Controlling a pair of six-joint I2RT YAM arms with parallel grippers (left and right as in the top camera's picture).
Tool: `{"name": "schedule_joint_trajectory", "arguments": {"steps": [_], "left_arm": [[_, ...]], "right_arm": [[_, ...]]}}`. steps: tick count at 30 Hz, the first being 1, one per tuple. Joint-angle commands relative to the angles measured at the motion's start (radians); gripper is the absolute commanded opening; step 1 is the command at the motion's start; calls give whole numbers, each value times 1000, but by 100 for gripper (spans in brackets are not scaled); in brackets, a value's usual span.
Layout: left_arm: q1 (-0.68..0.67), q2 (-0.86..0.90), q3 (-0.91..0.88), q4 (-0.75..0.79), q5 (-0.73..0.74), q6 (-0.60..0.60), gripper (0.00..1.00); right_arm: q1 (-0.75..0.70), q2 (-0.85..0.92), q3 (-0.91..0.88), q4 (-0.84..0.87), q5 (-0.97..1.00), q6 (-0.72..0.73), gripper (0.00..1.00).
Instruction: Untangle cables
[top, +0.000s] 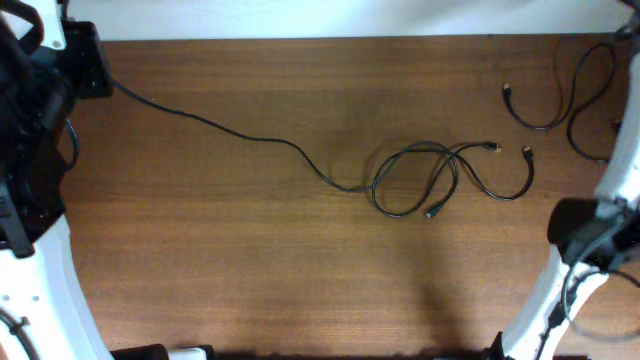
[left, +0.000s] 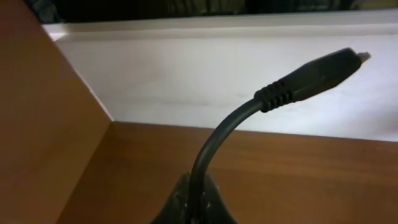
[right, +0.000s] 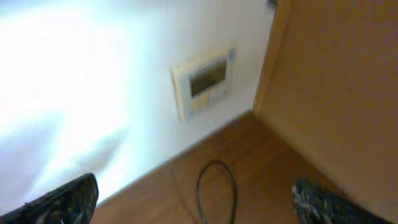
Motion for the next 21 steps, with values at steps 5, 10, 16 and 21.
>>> {"name": "schedule_joint_trajectory", "arguments": {"steps": [5,10,16,21], "left_arm": [[-1,0,16,22,-50,5,0],[-1,-18,70,70,-55,-11,0],[-1,-16,64,-2,-52,-27,0],[-1,104,-47,-130,266,-74,0]], "right_arm": [[174,-74,-3,-616,-237,46,99],[397,-71,-17,-781,-260,14,99],[464,-69,-83,-780,-222,17,99],[452,-69,-82,-777,-203,-15,99]]}}
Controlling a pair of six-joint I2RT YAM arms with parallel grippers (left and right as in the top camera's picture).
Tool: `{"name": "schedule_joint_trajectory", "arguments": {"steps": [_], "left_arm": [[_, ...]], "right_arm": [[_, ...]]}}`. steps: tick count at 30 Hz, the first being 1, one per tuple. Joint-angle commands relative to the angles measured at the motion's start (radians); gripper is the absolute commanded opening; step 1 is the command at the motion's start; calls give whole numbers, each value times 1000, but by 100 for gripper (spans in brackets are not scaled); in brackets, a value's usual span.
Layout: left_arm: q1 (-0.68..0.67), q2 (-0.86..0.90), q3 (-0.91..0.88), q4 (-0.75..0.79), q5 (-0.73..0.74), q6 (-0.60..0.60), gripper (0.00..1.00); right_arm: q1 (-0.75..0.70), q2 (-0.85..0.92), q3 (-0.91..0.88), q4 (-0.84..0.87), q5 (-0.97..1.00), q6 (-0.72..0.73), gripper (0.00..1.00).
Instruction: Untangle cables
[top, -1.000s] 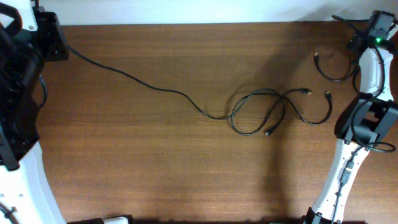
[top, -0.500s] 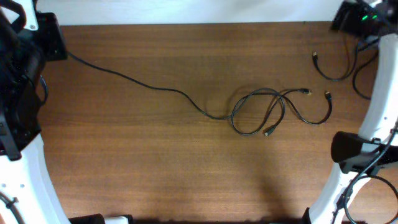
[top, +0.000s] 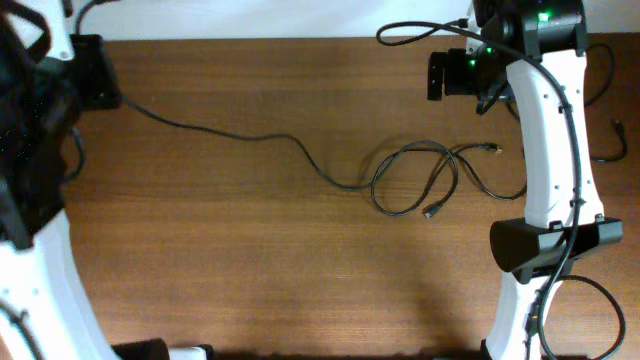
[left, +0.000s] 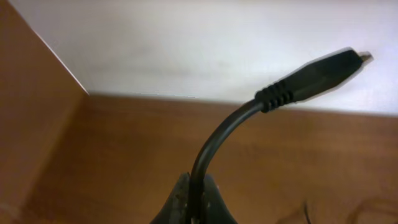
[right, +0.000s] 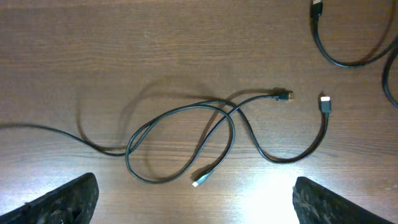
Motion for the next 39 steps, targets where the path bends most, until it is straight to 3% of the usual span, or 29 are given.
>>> {"name": "schedule_joint_trajectory", "arguments": {"steps": [1,5,8,11,15,20,24,27,30,32,39], "left_arm": [[-10,116,-83,-34,324,-21,0],[-72,174,-98,-16,310,-5,0],[-77,164,-98,29,294,-6,0],[-77,164,-98,28,294,-5,0],[-77,164,-98,26,294,-5,0],[-77,164,-98,3,294,3,0],[-77,164,-98,-2,294,2,0],[-78,164,-98,-5,294,2,0],[-78,164,-98,-26,294,13,0],[-78,164,-98,-30,294,30,0],[-78,164,-98,-26,294,29,0]], "right_arm": [[-4,2,-3,-4,26,-67,99],[-3,2,-32,-6,-43,-51,99],[13,2,-219,12,-99,29,99],[58,2,-446,147,-102,28,99],[143,2,-529,330,-150,-168,99],[160,46,-538,369,-158,-180,99],[154,84,-541,431,-113,264,100],[153,84,-541,555,-36,673,99],[157,85,-545,570,24,1111,99],[161,85,-558,559,64,1229,99],[182,85,-621,522,17,1299,99]]}}
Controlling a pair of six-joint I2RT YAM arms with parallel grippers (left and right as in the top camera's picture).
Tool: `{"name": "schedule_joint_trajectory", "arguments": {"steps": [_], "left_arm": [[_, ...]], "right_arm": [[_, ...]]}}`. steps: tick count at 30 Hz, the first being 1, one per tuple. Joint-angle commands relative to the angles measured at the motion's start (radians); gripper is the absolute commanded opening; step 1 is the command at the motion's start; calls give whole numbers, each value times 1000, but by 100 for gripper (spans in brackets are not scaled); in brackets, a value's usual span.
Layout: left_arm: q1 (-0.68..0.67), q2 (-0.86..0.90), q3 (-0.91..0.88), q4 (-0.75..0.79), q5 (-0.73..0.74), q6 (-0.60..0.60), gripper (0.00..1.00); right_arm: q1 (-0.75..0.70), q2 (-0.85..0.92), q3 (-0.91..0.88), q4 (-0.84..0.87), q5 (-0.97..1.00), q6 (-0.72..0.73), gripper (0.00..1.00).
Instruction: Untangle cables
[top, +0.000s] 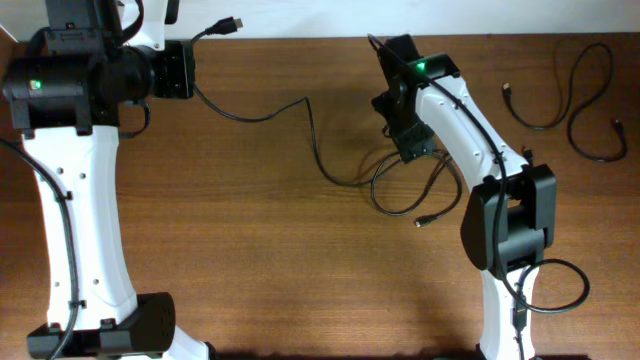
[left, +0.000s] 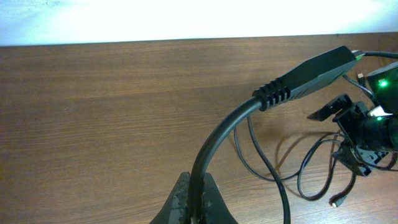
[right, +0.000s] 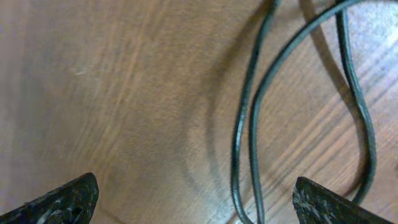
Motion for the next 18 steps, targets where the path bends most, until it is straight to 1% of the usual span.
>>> {"name": "schedule_joint_trajectory", "arguments": {"steps": [1,3,5,6,10,13,14,15,16,17,18], "left_arm": [[0,-23,5,3,8,16,0],[0,-23,5,0,8,16,0],[0,-23,5,-2,8,16,0],[0,-23,5,-3,8,16,0],[0,-23,5,-12,8,16,0],[0,-23,5,-16,8,16,0],[0,-23,5,-20,8,16,0],[0,-23,5,-23,8,16,0],[0,-23,5,-26,8,16,0],[0,-23,5,-28,7,17,0],[0,-23,5,-29,7,16,0]], "right_arm": [[24,3,-12,-24,-31,60,99],[30,3,-12,-73,-72,120,99],[35,3,-12,-97,-74,138,99],[35,3,-13,-130,-87,186,99],[35,3,-31,-144,-70,187,99],[35,3,-85,-92,-56,186,99],[35,3,-85,-65,-55,185,97],[34,3,-85,-37,-55,182,78],[34,3,-85,-5,-55,182,72],[34,3,-85,19,-55,182,73],[34,3,-85,32,-55,182,70]]}}
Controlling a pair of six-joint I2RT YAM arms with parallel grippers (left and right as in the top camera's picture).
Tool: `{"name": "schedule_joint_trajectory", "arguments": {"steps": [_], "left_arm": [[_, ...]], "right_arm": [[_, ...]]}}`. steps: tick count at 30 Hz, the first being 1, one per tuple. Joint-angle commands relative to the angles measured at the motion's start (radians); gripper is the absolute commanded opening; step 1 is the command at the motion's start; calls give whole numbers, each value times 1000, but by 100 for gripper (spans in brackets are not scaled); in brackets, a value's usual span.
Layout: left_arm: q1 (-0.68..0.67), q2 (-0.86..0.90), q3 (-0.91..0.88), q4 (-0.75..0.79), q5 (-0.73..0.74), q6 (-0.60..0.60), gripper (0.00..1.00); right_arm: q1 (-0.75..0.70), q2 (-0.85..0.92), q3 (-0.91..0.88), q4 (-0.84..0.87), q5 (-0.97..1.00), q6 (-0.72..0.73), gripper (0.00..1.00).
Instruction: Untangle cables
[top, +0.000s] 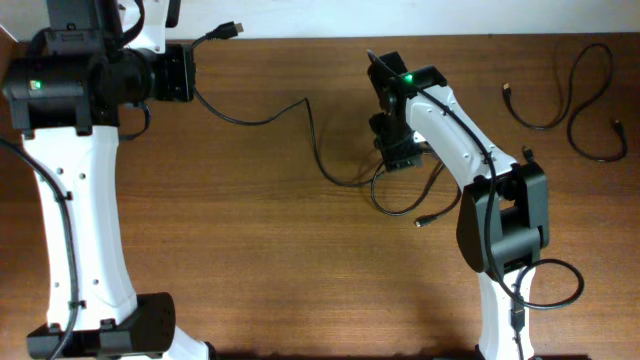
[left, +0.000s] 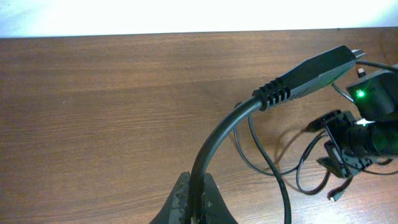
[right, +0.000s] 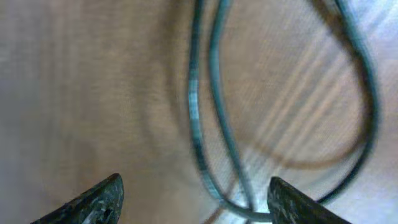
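Note:
My left gripper (top: 188, 72) (left: 198, 198) is shut on a black cable (top: 262, 118) just behind its plug (left: 309, 71), which sticks up past the table's back edge (top: 232, 27). That cable runs right into a tangle of black loops (top: 408, 190) at mid-table. Low over the left part of the tangle hangs my right gripper (top: 398, 152) (right: 194, 202), open, with two blurred cable strands (right: 204, 124) between its fingertips (right: 99, 198). Whether they touch the strands cannot be told.
Two separate black cables (top: 575, 90) lie at the table's back right corner. A loose plug end (top: 424, 219) of the tangle points toward the front. The brown table (top: 250, 260) ends at a white wall along the back.
My right gripper has shifted slightly left over the tangle and its fingers stand closer together in its wrist view. The left gripper still holds the cable in the same place.
The left gripper held the cable's plug end at the far left back corner, the right arm off at the right edge. Then the right gripper was high over the table's back. Later the left gripper was further right with the cable, the right one low over the tangle.

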Motion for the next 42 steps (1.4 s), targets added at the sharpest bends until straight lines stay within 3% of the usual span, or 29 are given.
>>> {"name": "schedule_joint_trajectory", "arguments": {"steps": [1,12,13,14,18,29,31,33,34,35,36,40,42], "left_arm": [[0,-23,5,-4,7,16,0],[0,-23,5,-5,8,16,0],[0,-23,5,-5,8,16,0],[0,-23,5,-6,7,16,0],[0,-23,5,-9,7,16,0],[0,-23,5,-10,7,16,0],[0,-23,5,-10,8,16,0],[0,-23,5,-14,7,16,0],[0,-23,5,-13,7,16,0],[0,-23,5,-13,7,16,0],[0,-23,5,-13,7,16,0],[0,-23,5,-13,7,16,0],[0,-23,5,-13,7,16,0]], "right_arm": [[5,3,-6,17,13,9,65],[6,3,-7,-8,66,-3,61],[6,3,-7,-4,70,-2,52],[6,3,-10,-5,85,-2,50],[6,3,-18,5,94,-2,55],[6,5,-72,32,111,-2,54],[6,5,-72,37,111,-2,45],[6,5,-72,38,110,-2,27],[6,5,-72,39,110,-2,26],[6,5,-72,39,110,-2,19],[6,5,-73,39,110,-2,5],[6,5,-73,39,110,-3,4],[6,4,-67,45,100,-77,4]]}}
